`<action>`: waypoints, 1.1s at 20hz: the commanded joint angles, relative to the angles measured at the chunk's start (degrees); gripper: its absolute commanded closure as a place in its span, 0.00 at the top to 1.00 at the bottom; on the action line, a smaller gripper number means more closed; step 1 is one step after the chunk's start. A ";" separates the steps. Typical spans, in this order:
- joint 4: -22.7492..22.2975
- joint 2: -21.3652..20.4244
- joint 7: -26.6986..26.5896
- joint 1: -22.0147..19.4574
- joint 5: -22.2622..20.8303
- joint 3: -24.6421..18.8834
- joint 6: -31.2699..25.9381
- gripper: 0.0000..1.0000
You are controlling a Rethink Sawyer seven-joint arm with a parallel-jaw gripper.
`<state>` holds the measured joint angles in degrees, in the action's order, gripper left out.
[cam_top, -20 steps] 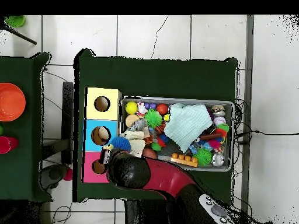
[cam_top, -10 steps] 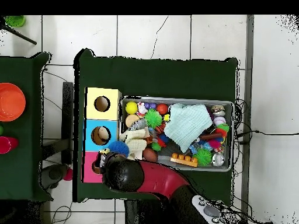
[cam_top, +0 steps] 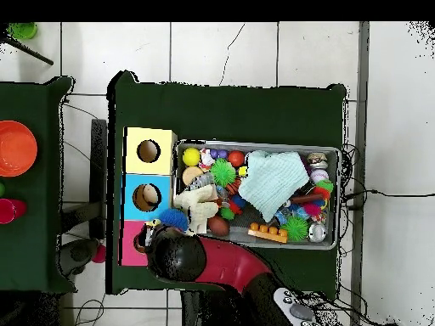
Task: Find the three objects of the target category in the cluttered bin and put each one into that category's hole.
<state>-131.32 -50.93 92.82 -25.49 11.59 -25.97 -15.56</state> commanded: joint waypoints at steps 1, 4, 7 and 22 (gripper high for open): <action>1.87 1.42 12.44 0.68 3.36 3.40 -4.93 0.00; 2.73 1.31 12.33 1.99 2.98 5.16 -5.57 1.00; 3.15 1.41 12.29 2.12 3.07 5.40 -6.03 1.00; 3.68 0.88 10.51 0.89 3.14 4.16 -5.96 1.00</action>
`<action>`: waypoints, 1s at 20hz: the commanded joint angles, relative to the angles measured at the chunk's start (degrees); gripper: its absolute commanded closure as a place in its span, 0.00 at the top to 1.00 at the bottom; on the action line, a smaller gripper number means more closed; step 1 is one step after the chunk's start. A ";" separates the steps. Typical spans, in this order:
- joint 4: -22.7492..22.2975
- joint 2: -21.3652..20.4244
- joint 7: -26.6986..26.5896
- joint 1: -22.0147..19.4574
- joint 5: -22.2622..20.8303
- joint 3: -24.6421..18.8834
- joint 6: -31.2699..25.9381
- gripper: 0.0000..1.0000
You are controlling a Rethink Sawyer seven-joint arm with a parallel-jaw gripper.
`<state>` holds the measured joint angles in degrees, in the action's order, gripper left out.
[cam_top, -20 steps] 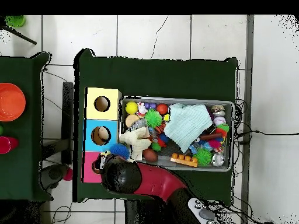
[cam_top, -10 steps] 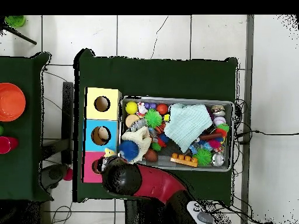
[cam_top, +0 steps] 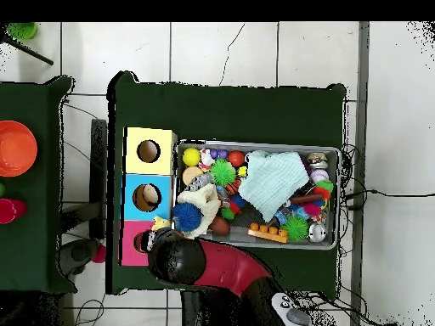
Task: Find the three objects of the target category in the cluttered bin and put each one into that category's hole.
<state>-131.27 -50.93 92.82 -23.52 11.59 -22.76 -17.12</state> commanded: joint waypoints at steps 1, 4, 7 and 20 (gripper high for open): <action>3.41 0.64 10.73 -1.12 3.29 0.95 -4.25 1.00; 2.85 0.71 11.12 -1.71 3.79 0.39 -2.68 1.00; 4.42 0.87 10.88 0.26 2.14 3.40 -2.33 1.00; 7.25 5.69 8.57 4.68 -1.45 9.58 2.77 1.00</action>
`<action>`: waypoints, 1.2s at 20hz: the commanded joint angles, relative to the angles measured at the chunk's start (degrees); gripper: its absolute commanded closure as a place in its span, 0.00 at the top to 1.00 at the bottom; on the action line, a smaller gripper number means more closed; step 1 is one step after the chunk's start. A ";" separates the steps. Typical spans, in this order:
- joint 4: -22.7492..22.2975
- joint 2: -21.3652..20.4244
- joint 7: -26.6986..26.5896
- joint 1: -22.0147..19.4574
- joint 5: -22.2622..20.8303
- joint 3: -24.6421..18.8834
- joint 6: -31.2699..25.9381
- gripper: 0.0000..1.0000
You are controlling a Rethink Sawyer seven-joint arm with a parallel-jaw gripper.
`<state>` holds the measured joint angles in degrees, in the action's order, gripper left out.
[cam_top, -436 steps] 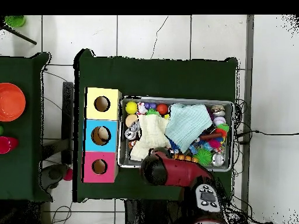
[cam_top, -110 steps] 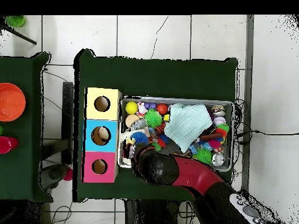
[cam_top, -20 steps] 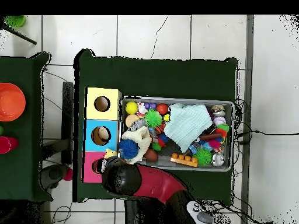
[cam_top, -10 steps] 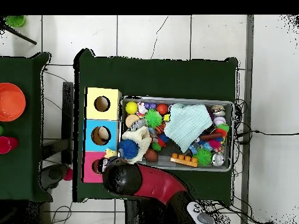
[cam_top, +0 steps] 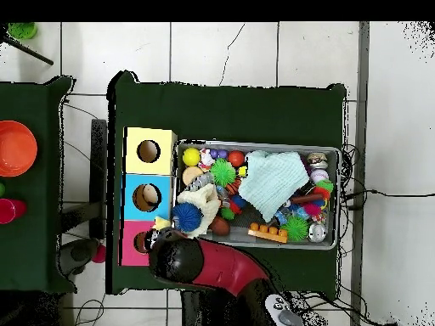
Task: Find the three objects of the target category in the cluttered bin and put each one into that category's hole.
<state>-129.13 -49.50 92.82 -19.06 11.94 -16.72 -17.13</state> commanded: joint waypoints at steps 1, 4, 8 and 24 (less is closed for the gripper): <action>5.13 4.54 8.50 0.22 -1.76 3.49 2.89 1.00; 5.66 5.20 8.44 0.78 -1.73 4.01 2.53 1.00; 5.38 5.42 9.00 0.25 -0.70 3.04 2.74 1.00; 3.96 4.69 9.90 -1.89 0.58 0.09 4.76 0.00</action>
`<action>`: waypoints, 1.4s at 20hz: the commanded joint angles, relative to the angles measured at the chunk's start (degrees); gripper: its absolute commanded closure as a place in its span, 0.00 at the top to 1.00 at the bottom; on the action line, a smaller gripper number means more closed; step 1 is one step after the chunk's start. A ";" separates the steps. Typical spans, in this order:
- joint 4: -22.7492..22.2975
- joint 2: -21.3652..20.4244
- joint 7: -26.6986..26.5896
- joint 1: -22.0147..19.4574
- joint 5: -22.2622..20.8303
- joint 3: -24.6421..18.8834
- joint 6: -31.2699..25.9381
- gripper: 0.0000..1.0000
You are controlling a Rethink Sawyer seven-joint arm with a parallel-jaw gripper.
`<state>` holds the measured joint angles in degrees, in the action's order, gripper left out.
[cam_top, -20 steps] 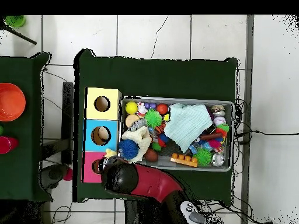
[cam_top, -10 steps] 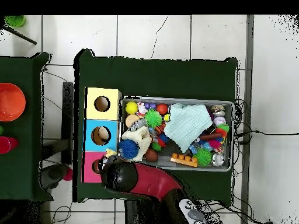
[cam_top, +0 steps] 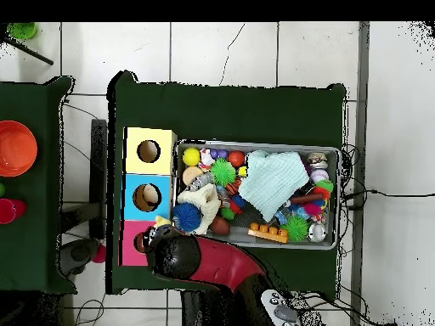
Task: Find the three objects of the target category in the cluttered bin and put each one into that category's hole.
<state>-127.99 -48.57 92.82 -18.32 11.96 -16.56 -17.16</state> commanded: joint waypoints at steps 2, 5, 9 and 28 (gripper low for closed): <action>2.74 3.71 9.97 -2.76 0.72 -0.25 4.73 0.00; 1.81 3.47 10.22 -3.59 1.38 -1.68 4.63 0.00; 0.24 3.03 10.68 -5.40 3.21 -5.17 3.21 0.00; -2.68 -6.94 12.80 -2.70 7.16 -5.17 -6.17 0.00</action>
<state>-129.93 -52.28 92.82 -21.58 15.02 -20.07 -17.26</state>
